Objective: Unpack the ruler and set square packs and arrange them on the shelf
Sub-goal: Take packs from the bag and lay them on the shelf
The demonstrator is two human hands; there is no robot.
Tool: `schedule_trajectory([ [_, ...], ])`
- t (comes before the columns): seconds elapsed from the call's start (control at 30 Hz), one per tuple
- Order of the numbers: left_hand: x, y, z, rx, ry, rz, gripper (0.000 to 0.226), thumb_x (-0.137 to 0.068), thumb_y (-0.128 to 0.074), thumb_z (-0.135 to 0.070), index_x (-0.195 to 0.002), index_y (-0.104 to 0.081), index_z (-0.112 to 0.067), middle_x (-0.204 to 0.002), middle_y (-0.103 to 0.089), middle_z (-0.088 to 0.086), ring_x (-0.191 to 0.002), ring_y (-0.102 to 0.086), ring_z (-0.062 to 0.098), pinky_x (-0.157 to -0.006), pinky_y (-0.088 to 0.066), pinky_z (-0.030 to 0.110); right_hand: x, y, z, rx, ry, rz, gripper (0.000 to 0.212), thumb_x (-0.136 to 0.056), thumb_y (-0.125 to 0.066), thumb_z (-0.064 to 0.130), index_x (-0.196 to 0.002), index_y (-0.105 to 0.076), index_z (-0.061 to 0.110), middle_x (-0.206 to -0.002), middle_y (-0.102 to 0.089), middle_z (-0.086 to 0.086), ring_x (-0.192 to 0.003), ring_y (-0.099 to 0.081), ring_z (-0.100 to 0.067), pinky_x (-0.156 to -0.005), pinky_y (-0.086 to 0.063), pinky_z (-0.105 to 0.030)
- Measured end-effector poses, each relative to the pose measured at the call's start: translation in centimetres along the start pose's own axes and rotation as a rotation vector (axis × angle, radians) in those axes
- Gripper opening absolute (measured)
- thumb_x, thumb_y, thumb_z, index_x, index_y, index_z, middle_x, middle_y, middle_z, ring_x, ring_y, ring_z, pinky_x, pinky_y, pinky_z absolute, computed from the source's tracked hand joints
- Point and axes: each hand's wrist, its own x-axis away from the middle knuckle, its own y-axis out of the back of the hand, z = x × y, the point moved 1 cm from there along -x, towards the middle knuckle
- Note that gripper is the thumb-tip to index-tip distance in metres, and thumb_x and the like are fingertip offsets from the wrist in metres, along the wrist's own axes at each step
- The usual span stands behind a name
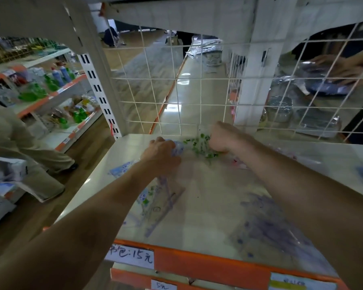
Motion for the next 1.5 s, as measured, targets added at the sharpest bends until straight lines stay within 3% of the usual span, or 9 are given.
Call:
schedule_trajectory([
  [0.13, -0.5, 0.3, 1.0, -0.017, 0.030, -0.012, 0.046, -0.084, -0.059, -0.036, -0.128, -0.054, -0.021, -0.125, -0.045, 0.009, -0.121, -0.040, 0.027, -0.097, -0.042, 0.039, 0.1, -1.1, 1.6, 0.180, 0.070, -0.049, 0.035, -0.088, -0.062, 0.032, -0.112, -0.059, 0.007, -0.106, -0.061, -0.011, -0.094, -0.058, -0.028, -0.070, -0.037, -0.028],
  [0.27, -0.8, 0.7, 1.5, -0.039, 0.016, -0.015, 0.048, -0.084, -0.062, -0.040, -0.127, -0.055, -0.018, -0.125, -0.047, 0.012, -0.120, -0.042, 0.029, -0.096, -0.042, 0.038, -0.6, -3.3, 2.2, 0.233, 0.059, -0.028, 0.056, -0.087, -0.058, 0.045, -0.129, -0.050, 0.008, -0.130, -0.047, -0.013, -0.119, -0.048, -0.032, -0.081, -0.036, -0.033],
  [0.5, 0.7, 4.8, 5.9, 0.168, 0.069, 0.023, 0.029, -0.095, -0.052, -0.022, -0.120, -0.063, -0.011, -0.121, -0.062, 0.013, -0.103, -0.060, 0.025, -0.088, -0.050, 0.033, -0.4, -2.3, 2.1, 0.326, 0.040, 0.017, 0.051, -0.087, -0.059, 0.037, -0.129, -0.051, 0.009, -0.129, -0.048, -0.015, -0.118, -0.049, -0.033, -0.085, -0.040, -0.033],
  [0.7, 4.6, 5.4, 9.1, -0.064, 0.148, 0.378, 0.083, -0.075, -0.071, -0.053, -0.144, -0.036, -0.023, -0.143, -0.042, 0.001, -0.123, -0.046, 0.020, -0.098, -0.040, 0.033, 4.8, -2.6, 7.3, 0.290, 0.269, 0.259, 0.056, -0.087, -0.049, 0.064, -0.093, -0.059, 0.009, -0.085, -0.055, -0.003, -0.077, -0.052, -0.021, -0.067, -0.040, -0.028],
  [0.83, 6.1, 4.9, 9.1, -0.103, 0.172, 0.344, 0.096, -0.069, -0.076, -0.054, -0.147, -0.030, -0.021, -0.142, -0.035, 0.002, -0.124, -0.043, 0.022, -0.096, -0.041, 0.031, 7.4, -4.1, 9.8, 0.378, 0.319, 0.335, 0.061, -0.082, -0.051, 0.069, -0.110, -0.057, 0.015, -0.102, -0.057, -0.006, -0.090, -0.052, -0.023, -0.077, -0.038, -0.032],
  [1.07, 8.4, 5.4, 9.8, -0.086, 0.295, 0.357, 0.078, -0.071, -0.074, -0.055, -0.134, -0.045, -0.018, -0.125, -0.050, 0.001, -0.100, -0.049, 0.016, -0.081, -0.045, 0.029, 7.3, -4.1, 10.1, 0.344, 0.318, 0.399, 0.066, -0.079, -0.063, 0.062, -0.119, -0.055, 0.011, -0.093, -0.049, -0.001, -0.085, -0.049, -0.021, -0.075, -0.037, -0.028],
  [1.23, 9.1, 5.8, 11.5, 0.042, 0.341, 0.327, 0.049, -0.075, -0.075, -0.046, -0.112, -0.066, -0.014, -0.103, -0.062, 0.001, -0.088, -0.055, 0.016, -0.075, -0.045, 0.028, 5.1, -4.8, 8.2, 0.144, 0.296, 0.427, 0.035, -0.079, -0.073, 0.046, -0.069, -0.054, 0.018, -0.072, -0.055, 0.002, -0.064, -0.052, -0.012, -0.054, -0.040, -0.024],
  [1.37, 9.3, 5.8, 13.0, 0.373, 0.394, 0.210, 0.007, -0.079, -0.074, -0.021, -0.081, -0.069, -0.018, -0.077, -0.062, 0.002, -0.070, -0.055, 0.013, -0.059, -0.043, 0.021, 4.1, -4.2, 6.9, 0.046, 0.291, 0.446, 0.030, -0.077, -0.074, 0.042, -0.087, -0.073, 0.014, -0.091, -0.071, -0.008, -0.080, -0.063, -0.018, -0.070, -0.049, -0.028],
  [1.5, 9.8, 6.4, 13.5, 0.831, 0.453, 0.169, 0.005, -0.085, -0.065, -0.002, -0.087, -0.065, -0.006, -0.080, -0.065, 0.012, -0.076, -0.062, 0.022, -0.069, -0.053, 0.030, 3.8, -3.4, 6.1, -0.203, 0.258, 0.439, 0.018, -0.082, -0.073, 0.033, -0.093, -0.072, 0.018, -0.082, -0.065, 0.000, -0.073, -0.057, -0.013, -0.067, -0.047, -0.025],
])
